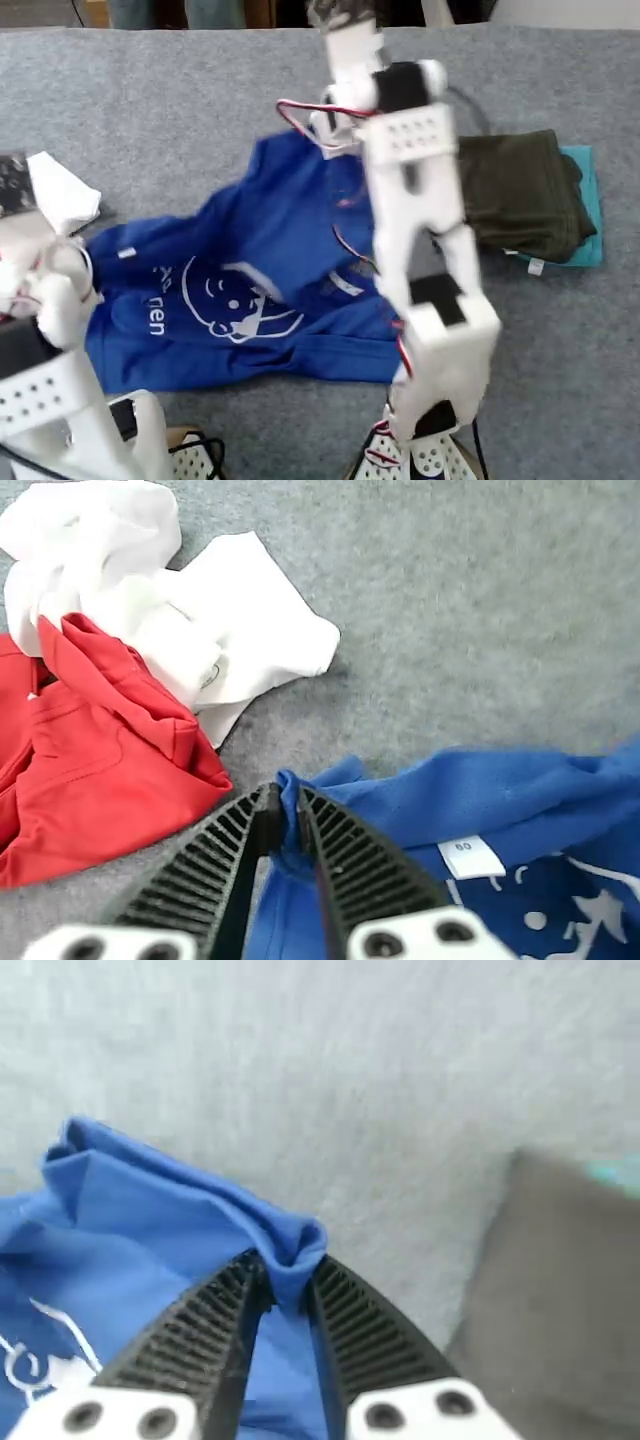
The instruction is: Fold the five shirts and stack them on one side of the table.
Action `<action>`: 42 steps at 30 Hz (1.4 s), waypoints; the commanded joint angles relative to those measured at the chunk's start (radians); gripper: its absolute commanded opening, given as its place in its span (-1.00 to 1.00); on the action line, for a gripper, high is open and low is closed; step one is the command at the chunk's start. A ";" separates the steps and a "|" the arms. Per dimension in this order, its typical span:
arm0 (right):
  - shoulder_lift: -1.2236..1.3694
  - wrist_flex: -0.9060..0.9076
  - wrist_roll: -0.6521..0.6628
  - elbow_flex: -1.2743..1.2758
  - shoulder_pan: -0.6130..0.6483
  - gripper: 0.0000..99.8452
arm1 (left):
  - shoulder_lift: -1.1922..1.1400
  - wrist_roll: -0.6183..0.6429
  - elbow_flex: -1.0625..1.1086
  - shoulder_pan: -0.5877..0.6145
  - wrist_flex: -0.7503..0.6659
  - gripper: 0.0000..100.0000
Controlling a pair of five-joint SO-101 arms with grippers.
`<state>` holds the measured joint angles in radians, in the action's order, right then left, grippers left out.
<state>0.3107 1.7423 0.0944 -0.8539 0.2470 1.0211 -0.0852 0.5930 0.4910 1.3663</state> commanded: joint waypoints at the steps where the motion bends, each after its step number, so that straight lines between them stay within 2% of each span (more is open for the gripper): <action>1: -0.288 -0.054 0.011 -0.015 -0.035 -0.97 | -0.183 0.038 -0.352 -0.012 0.092 -0.94; 6: -0.556 -0.227 0.011 -0.015 -0.060 -0.97 | -0.431 0.043 -0.911 -0.018 0.307 -0.94; 8: -0.639 -0.311 0.011 -0.013 -0.060 -0.97 | -0.508 0.040 -1.125 -0.058 0.399 -0.94; 13: -0.783 -0.508 0.011 -0.012 -0.058 -0.97 | -0.540 0.043 -1.330 -0.085 0.396 -0.94; 17: -0.845 -0.609 0.018 -0.012 -0.055 -0.97 | -0.505 0.043 -1.307 -0.082 0.396 -0.94; 24: -0.871 -0.611 0.087 -0.010 -0.054 -0.97 | -0.315 0.038 -1.211 -0.077 0.396 -0.94; 28: -0.883 -0.528 0.110 -0.024 -0.049 -0.97 | -0.196 0.035 -1.136 -0.076 0.396 -0.94; 34: -0.938 -0.374 0.161 -0.021 0.058 -0.97 | -0.031 -0.021 -1.035 -0.076 0.396 -0.94; 39: -0.869 -0.310 0.166 0.031 0.063 -0.97 | 0.021 -0.044 -0.875 -0.079 0.388 -0.94; 42: -0.803 -0.328 0.167 0.162 0.063 -0.97 | 0.020 -0.040 -0.691 -0.081 0.279 -0.94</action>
<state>-0.5547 1.4262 0.2524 -0.7864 0.3038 1.0395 -0.1174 -0.2509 0.4127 1.7423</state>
